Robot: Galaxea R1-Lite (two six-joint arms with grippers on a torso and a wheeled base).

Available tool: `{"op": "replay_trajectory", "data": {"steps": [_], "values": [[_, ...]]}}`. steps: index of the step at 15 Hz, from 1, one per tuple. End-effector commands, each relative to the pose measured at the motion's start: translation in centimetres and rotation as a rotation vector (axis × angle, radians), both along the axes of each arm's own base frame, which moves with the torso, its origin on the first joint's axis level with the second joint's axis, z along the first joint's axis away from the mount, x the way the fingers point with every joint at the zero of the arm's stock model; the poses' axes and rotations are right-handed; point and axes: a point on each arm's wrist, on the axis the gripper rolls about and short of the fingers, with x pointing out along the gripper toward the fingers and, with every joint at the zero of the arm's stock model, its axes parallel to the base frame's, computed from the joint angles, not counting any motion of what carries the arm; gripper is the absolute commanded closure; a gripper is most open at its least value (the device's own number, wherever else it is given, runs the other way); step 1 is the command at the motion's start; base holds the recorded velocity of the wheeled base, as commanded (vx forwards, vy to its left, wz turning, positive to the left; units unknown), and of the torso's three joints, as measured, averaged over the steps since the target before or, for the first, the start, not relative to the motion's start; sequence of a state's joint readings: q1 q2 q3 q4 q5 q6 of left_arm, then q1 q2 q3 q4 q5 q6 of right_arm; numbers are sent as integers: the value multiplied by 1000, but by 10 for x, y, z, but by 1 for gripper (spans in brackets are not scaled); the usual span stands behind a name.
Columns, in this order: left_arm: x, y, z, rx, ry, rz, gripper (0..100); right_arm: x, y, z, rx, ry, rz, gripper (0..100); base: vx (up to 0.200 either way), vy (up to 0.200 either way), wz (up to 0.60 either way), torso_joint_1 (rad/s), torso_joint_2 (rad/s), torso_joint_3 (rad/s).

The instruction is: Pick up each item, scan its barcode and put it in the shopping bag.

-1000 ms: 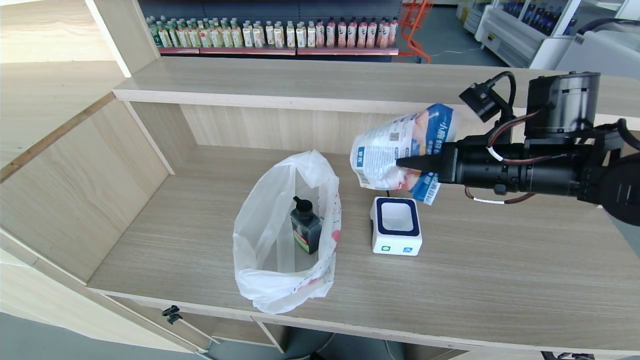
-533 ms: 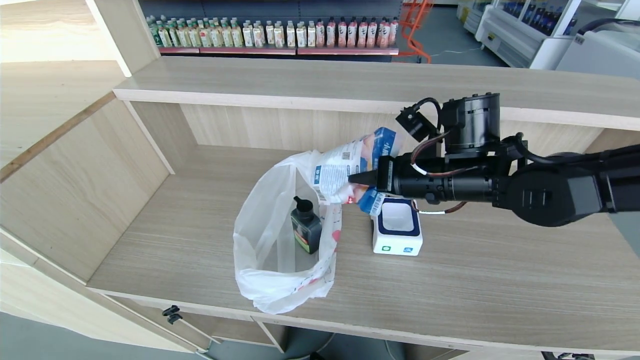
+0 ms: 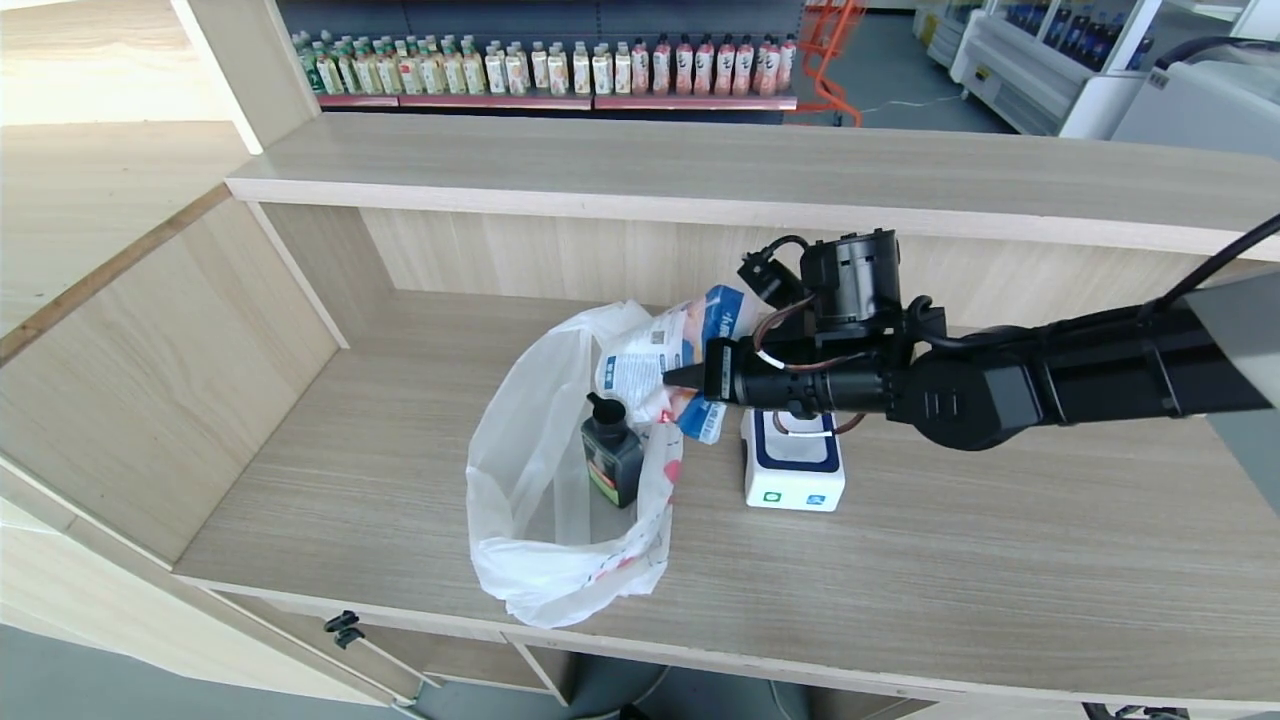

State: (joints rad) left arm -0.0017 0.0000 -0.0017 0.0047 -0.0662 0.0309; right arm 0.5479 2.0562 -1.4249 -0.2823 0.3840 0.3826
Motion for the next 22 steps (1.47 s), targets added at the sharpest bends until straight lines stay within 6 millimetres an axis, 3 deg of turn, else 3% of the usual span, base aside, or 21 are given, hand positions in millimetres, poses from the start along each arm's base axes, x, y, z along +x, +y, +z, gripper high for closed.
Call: {"op": "replay_trajectory", "data": {"steps": [1, 9, 10, 14, 17, 20, 21, 22], "values": [[0, 0, 0, 0, 2, 0, 0, 5, 5, -7, -9, 2, 6, 100, 0, 0, 0, 0, 0, 0], [0, 0, 0, 0, 2, 0, 0, -1, -2, -11, -94, -39, 38, 100, 0, 0, 0, 0, 0, 0], [0, 0, 0, 0, 2, 0, 0, 0, -2, -9, -90, -46, 37, 0, 0, 0, 0, 0, 0, 0], [0, 0, 0, 0, 2, 0, 0, -6, -7, 7, -63, -76, 31, 0, 0, 0, 0, 0, 0, 0], [0, 0, 0, 0, 2, 0, 0, -20, -28, 36, -11, -96, -7, 0, 0, 0, 0, 0, 0, 0], [0, 0, 0, 0, 2, 0, 0, -74, -83, 74, 17, -157, -73, 0, 0, 0, 0, 0, 0, 0], [0, 0, 0, 0, 2, 0, 0, -108, -113, 84, 23, -189, -119, 0, 0, 0, 0, 0, 0, 0], [0, 0, 0, 0, 0, 0, 0, -130, -136, 85, 14, -204, -174, 0, 0, 0, 0, 0, 0, 0]]}}
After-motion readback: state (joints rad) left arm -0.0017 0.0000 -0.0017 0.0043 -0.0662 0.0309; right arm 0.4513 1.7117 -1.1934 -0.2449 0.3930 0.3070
